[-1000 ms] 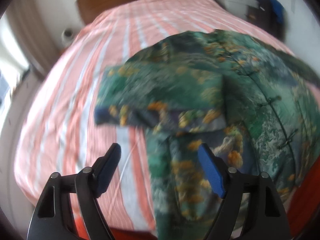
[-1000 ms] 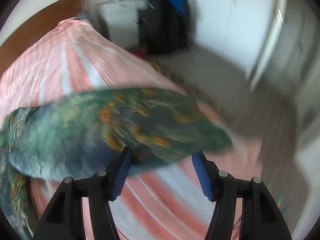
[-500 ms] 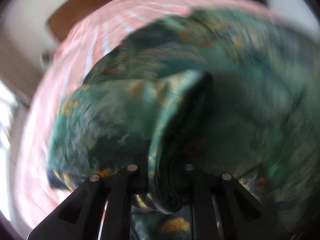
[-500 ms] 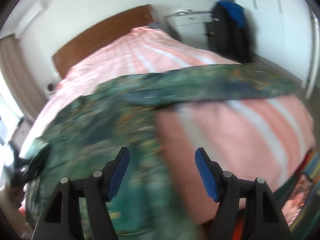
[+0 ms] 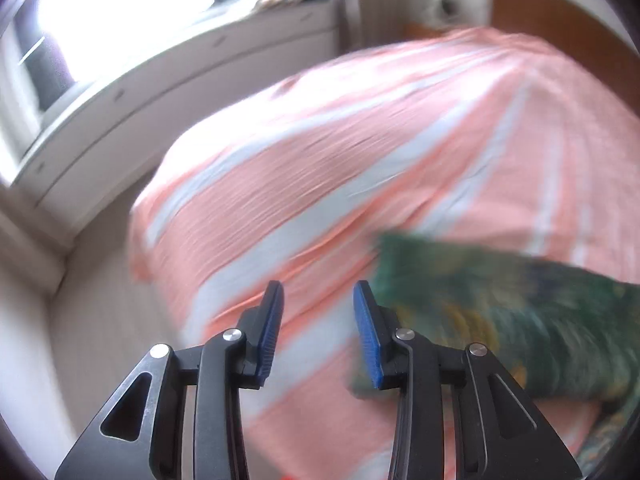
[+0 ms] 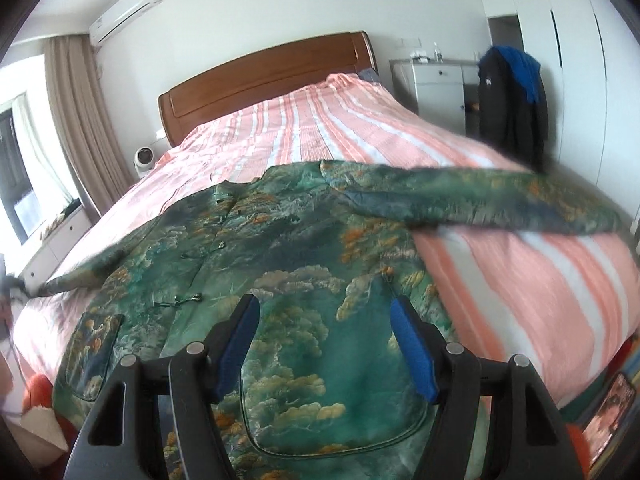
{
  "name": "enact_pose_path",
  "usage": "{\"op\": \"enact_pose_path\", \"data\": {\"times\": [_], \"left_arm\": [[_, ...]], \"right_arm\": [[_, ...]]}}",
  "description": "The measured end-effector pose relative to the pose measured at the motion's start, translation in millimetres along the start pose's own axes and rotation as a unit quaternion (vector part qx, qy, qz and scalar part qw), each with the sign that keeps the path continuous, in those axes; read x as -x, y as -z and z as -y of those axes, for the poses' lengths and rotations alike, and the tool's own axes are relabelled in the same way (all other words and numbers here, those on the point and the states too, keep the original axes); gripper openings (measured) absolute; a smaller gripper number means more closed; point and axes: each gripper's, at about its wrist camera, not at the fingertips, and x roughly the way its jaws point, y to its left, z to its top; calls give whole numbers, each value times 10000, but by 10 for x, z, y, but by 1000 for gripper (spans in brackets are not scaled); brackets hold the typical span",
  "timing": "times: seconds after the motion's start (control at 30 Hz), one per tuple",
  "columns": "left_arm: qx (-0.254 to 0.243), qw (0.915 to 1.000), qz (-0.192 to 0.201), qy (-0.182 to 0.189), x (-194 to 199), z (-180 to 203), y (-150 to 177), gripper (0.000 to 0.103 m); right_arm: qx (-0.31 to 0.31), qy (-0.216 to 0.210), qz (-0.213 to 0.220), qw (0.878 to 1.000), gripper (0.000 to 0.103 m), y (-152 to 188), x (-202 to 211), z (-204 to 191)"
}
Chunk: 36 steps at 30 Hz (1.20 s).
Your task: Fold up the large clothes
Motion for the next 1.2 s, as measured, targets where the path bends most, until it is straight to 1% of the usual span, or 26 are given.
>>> {"op": "enact_pose_path", "data": {"times": [0.07, 0.13, 0.2, 0.23, 0.27, 0.3, 0.33, 0.37, 0.4, 0.43, 0.47, 0.5, 0.53, 0.6, 0.63, 0.7, 0.73, 0.8, 0.83, 0.87, 0.9, 0.93, 1.0, 1.03, 1.07, 1.2], "left_arm": [[55, 9995, -103, 307, -17, -108, 153, 50], [-73, 9978, -179, 629, 62, -56, 341, 57], [-417, 9903, -319, 1285, 222, 87, 631, 61], [-653, 9822, -414, 1714, 309, 250, 787, 64], [-954, 9696, -546, 2188, 397, 449, 959, 70], [-1183, 9573, -669, 2551, 463, 630, 1092, 72], [-1371, 9421, -815, 2950, 516, 819, 1211, 73], [-1470, 9236, -977, 3404, 559, 1023, 1299, 73], [-1465, 9129, -1046, 3663, 571, 1130, 1316, 73], [-1398, 9053, -1055, 3869, 596, 1235, 1289, 74], [-1225, 9031, -958, 4002, 573, 1306, 1235, 78], [-1011, 9064, -870, 4008, 499, 1338, 1165, 84], [-758, 9125, -833, 3933, 407, 1336, 1107, 95], [-174, 9221, -944, 3748, 128, 1251, 1013, 96], [100, 9214, -1050, 3741, -1, 1202, 951, 96], [702, 9124, -1091, 3881, -203, 1030, 844, 96], [877, 9121, -1052, 3864, -272, 1013, 793, 96], [1175, 9174, -943, 3684, -363, 948, 698, 94], [1293, 9222, -911, 3530, -397, 901, 667, 76], [1349, 9307, -918, 3273, -441, 899, 634, 27], [1314, 9365, -1020, 3088, -497, 940, 597, 13], [1327, 9370, -1088, 3043, -526, 971, 552, 10], [1052, 9534, -802, 2711, -397, 1059, 401, 7], [831, 9618, -550, 2549, -294, 1144, 285, 7], [676, 9667, -356, 2444, -189, 1196, 178, 7], [466, 9758, 57, 2136, -28, 1330, -309, 7]], "right_arm": [[42, 43, -28, 10000, 68, 19, 2, -14], [109, 100, -42, 9999, 68, 32, 7, -19], [126, 132, -88, 9998, 68, 40, -9, -20], [122, 139, -110, 9998, 68, 48, -12, -22], [114, 143, -129, 9997, 68, 50, -19, -25], [112, 145, -145, 9997, 69, 48, -28, -19], [121, 145, -175, 9997, 69, 55, -47, -34], [134, 140, -199, 9996, 69, 57, -58, -49], [155, 134, -225, 9995, 69, 50, -77, -67], [182, 119, -254, 9994, 69, 53, -95, -93], [218, 103, -279, 9993, 69, 47, -106, -126], [271, 80, -290, 9992, 69, 54, -108, -166], [327, 56, -290, 9990, 69, 68, -100, -207], [442, 12, -281, 9986, 69, 87, -75, -274], [532, 0, -270, 9982, 69, 109, -61, -310], [692, 10, -309, 9971, 69, 163, -66, -369], [730, 3, -378, 9966, 69, 190, -89, -391], [713, -56, -528, 9960, 69, 230, -145, -411], [702, -79, -581, 9958, 69, 241, -166, -428], [718, -87, -601, 9956, 69, 253, -177, -449], [761, -91, -598, 9953, 69, 251, -176, -482], [803, -88, -582, 9950, 69, 244, -171, -508], [884, -64, -546, 9946, 69, 218, -156, -570], [913, -51, -528, 9944, 69, 198, -148, -598], [931, -40, -516, 9943, 69, 179, -141, -622], [925, -7, -516, 9944, 69, 120, -134, -647]]}}
